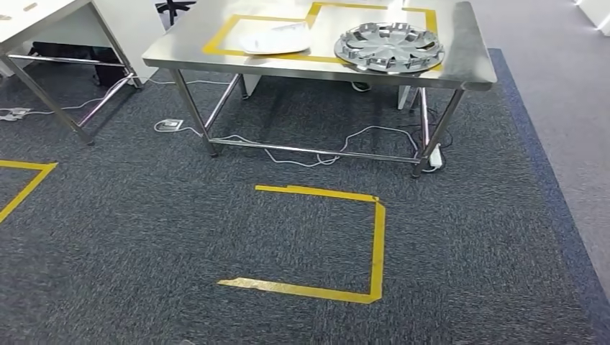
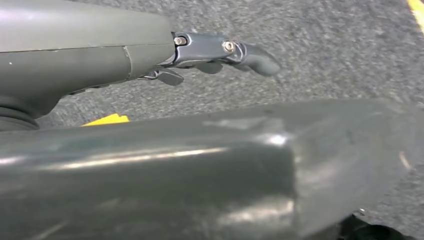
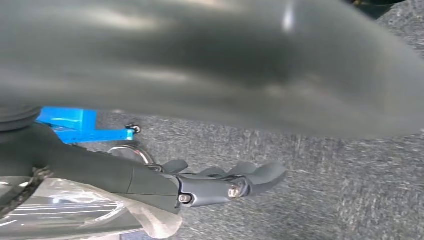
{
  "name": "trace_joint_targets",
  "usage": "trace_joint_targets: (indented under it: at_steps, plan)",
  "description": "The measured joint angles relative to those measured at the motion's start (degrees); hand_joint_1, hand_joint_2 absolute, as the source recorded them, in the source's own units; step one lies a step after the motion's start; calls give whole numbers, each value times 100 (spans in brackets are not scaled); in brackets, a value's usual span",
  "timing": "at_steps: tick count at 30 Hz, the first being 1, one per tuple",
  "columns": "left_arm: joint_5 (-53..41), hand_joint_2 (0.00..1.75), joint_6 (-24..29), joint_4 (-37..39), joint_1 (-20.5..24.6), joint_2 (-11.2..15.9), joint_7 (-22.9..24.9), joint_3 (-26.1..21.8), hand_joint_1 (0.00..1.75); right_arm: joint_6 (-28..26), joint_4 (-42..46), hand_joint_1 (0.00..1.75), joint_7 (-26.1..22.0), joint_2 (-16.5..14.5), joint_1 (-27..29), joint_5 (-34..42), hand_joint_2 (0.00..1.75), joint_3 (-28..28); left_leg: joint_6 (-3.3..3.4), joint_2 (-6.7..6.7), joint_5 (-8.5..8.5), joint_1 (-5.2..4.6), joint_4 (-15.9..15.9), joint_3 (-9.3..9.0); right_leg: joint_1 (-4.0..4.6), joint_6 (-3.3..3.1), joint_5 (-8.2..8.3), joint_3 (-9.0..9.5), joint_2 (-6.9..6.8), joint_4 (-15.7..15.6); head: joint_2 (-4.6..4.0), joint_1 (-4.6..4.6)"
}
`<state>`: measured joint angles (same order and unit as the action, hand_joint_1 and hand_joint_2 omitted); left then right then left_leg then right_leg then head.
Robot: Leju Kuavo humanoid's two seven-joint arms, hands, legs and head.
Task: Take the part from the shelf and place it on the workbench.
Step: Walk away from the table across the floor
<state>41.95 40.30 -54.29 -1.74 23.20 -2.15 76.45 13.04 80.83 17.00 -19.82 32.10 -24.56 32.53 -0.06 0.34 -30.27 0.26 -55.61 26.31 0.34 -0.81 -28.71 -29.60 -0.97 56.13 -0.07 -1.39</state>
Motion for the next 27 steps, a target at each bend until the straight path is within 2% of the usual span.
trace_joint_targets:
  at_steps: [2, 4, 7, 10, 17, 27]
  plan:
    - [3, 0, -1, 1, -23, -1, -3, 3, 0, 2, 0, 0, -4, 0, 1, -1, 0, 5, 30, 4, 3, -16, 11, 21, -7, -78, 13, -64, 4, -1, 0, -10]
    - [4, 0, -1, 2, -26, -4, -5, 5, 0, 3, 0, 0, -6, 0, 1, -1, 0, 10, 69, 11, 18, -35, 11, 28, -26, -37, 40, -77, 9, -26, 0, -9]
    - [7, 0, -2, 2, -18, -9, -8, 5, 0, 8, -1, 0, -6, 0, 1, -1, 0, 24, 110, 23, 43, -58, 7, 40, -50, 69, 112, -80, 21, -52, 0, -8]
    - [28, 0, -2, 2, -17, -9, -13, 5, 0, 29, -5, 0, -23, 0, -4, -14, 0, 36, 130, 29, 55, -73, 3, 47, -65, 116, 141, -85, 29, -59, 0, -7]
    - [127, 0, -2, 4, -15, -8, -52, 5, 0, 91, -42, 0, -101, 0, -27, -70, 0, 86, 136, 29, 83, -78, -3, 87, -72, 166, 172, -64, 30, -58, 0, -5]
    - [198, 0, -2, 7, -10, -9, -80, 5, 0, 110, -101, 0, -122, 0, -133, -151, 0, 183, 115, 28, 99, -73, -3, 112, -69, 167, 174, -129, 32, -41, 0, -5]
